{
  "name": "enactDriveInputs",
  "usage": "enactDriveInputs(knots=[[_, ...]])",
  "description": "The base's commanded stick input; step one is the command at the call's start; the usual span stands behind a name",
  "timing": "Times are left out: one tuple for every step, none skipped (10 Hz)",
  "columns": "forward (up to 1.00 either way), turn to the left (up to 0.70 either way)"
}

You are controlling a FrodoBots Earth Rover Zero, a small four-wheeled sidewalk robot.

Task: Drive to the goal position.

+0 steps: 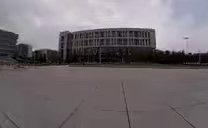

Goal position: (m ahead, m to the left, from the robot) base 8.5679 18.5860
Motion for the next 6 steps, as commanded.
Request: enactDriveInputs(knots=[[0.00,0.70],[0.00,0.70],[0.00,0.70],[0.00,0.70],[0.00,0.70],[0.00,0.70]])
